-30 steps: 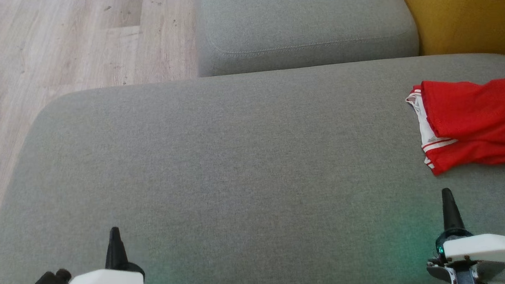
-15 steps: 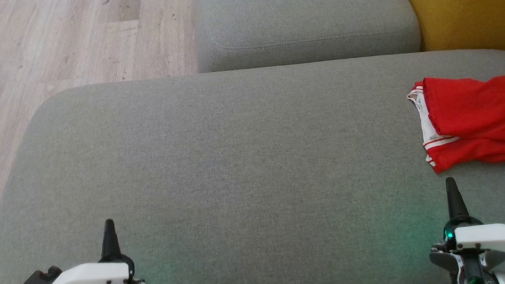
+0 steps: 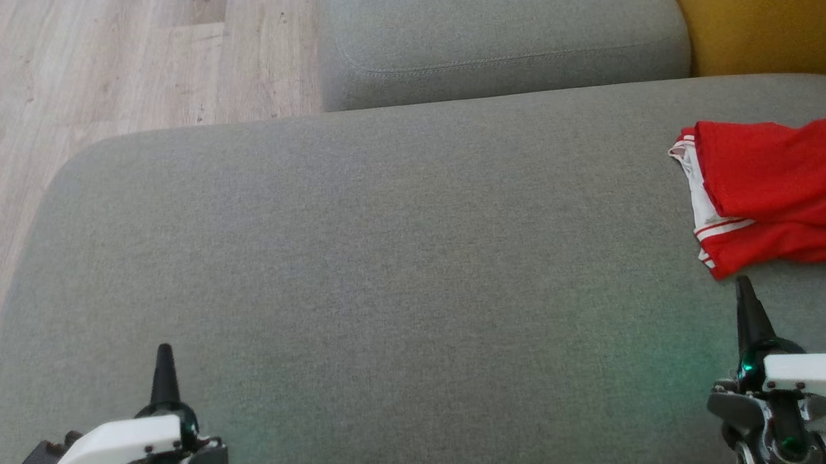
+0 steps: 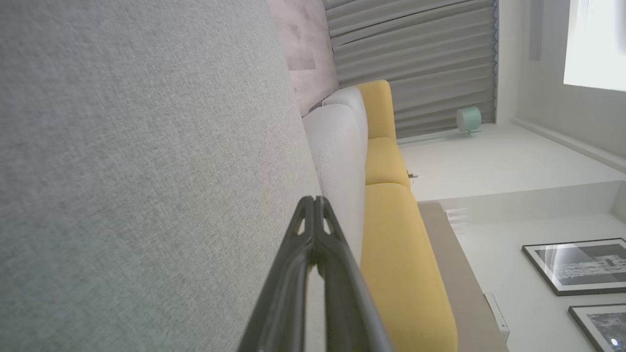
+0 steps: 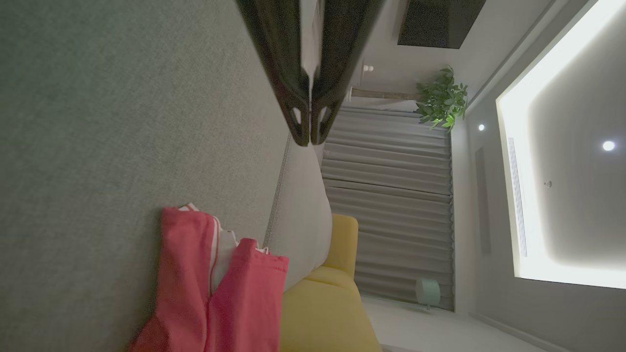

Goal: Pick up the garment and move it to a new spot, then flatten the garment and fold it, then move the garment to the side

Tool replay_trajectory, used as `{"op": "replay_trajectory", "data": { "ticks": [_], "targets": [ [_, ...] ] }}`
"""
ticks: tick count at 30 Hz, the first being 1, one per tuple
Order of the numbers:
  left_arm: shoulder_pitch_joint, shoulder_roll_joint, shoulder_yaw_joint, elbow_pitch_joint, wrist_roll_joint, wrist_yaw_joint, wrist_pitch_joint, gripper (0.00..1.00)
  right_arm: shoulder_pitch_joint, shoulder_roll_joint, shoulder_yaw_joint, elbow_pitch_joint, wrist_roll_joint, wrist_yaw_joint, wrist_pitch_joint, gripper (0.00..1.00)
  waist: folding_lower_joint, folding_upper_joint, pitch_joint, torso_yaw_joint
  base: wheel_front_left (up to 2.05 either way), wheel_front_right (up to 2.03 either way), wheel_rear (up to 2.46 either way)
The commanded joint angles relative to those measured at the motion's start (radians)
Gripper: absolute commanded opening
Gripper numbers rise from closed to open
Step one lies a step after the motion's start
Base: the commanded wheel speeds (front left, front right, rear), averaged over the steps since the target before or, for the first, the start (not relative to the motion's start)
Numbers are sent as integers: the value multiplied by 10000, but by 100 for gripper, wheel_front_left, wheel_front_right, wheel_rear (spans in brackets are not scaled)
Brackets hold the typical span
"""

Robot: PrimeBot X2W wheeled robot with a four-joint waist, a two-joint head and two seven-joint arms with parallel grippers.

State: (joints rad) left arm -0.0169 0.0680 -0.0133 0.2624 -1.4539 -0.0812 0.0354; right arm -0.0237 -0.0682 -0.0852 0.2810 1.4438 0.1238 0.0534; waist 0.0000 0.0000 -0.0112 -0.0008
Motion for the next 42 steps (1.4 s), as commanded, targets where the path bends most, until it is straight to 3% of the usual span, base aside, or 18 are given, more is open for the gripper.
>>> {"op": "replay_trajectory", "data": {
  "ticks": [1,15,42],
  "targets": [
    [-584,119,429,-251,-233,-107,55,0,-532,17,99,-364,249,62,76,0,0,0,8,1,0,0,0],
    [-879,100,887,-190,-1867,-495,470,0,-828,69,-137,-371,1771,69,479,0,0,0,144,8,0,0,0],
    [-887,25,992,-184,-1779,-495,554,0,-832,103,-186,-368,1731,69,518,0,0,0,144,8,0,0,0]
  ]
}}
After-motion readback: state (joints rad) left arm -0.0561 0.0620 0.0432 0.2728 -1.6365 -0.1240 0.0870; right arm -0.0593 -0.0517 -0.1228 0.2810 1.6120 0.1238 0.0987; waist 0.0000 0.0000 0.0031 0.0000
